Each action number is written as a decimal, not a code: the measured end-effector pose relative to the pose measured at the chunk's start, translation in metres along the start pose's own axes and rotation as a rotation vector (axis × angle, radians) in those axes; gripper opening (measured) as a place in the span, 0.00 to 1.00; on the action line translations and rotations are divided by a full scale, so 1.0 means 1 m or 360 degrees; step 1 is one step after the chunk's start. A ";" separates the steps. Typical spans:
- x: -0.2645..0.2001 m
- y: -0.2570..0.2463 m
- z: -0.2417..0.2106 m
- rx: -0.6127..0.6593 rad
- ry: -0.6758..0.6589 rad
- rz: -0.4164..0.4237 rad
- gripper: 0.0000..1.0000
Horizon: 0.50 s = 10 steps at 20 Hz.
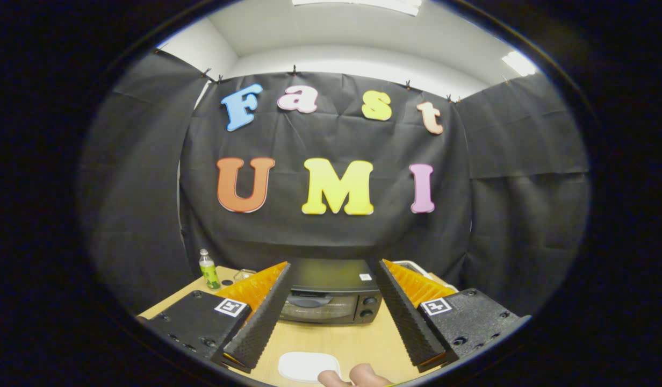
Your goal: Open the toaster oven, put the food inside, and close the toaster oven door.
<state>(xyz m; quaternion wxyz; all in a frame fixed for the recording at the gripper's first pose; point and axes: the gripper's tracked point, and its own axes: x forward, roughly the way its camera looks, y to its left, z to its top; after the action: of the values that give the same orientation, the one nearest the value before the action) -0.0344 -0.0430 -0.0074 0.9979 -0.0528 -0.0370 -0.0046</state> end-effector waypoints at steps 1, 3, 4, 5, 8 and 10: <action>-0.010 -0.005 0.000 -0.0013 0.0001 -0.0005 1.00; -0.032 -0.009 -0.010 0.0023 -0.0003 0.0044 1.00; -0.044 -0.012 -0.018 0.0090 -0.0033 0.0076 1.00; -0.055 -0.017 -0.025 0.0156 -0.0068 0.0099 1.00; -0.075 -0.039 -0.047 0.0142 -0.0063 0.0097 1.00; -0.075 -0.048 -0.049 0.0099 0.0002 0.0103 1.00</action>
<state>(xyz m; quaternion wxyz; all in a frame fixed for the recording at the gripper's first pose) -0.1066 -0.0954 -0.0566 0.9987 -0.0229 -0.0348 0.0288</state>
